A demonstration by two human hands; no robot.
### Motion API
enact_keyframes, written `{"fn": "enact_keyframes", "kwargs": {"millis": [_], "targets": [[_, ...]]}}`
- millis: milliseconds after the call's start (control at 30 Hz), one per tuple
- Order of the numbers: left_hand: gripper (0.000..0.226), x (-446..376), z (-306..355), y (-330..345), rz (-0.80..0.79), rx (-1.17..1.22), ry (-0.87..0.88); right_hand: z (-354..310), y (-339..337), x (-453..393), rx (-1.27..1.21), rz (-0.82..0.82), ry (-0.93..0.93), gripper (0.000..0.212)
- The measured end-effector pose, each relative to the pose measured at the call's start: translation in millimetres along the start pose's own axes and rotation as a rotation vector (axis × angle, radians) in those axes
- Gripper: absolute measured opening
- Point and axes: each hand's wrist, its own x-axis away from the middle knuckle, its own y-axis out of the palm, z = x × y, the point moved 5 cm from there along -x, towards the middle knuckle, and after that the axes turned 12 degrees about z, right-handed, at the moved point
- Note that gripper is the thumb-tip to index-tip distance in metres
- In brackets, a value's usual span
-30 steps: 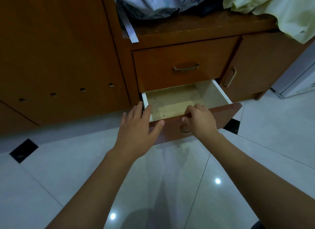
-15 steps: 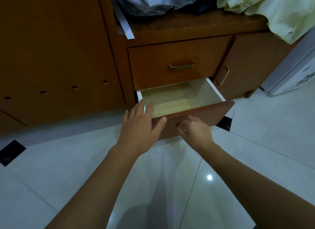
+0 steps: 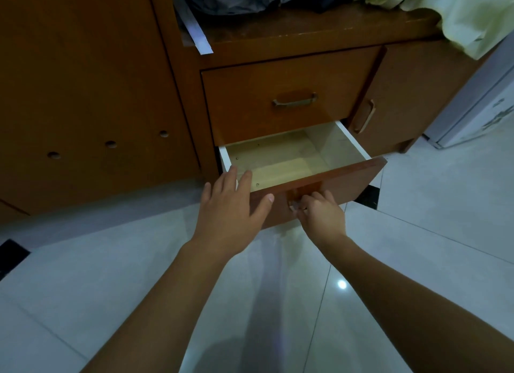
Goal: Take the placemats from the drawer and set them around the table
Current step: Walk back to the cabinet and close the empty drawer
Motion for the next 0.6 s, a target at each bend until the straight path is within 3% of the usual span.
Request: {"fn": "enact_keyframes", "kwargs": {"millis": [600], "targets": [[0.071,-16,-32,5,0.006,-0.004,-0.116,-17,31,-61,-0.043,0.059,0.013,0.023]]}}
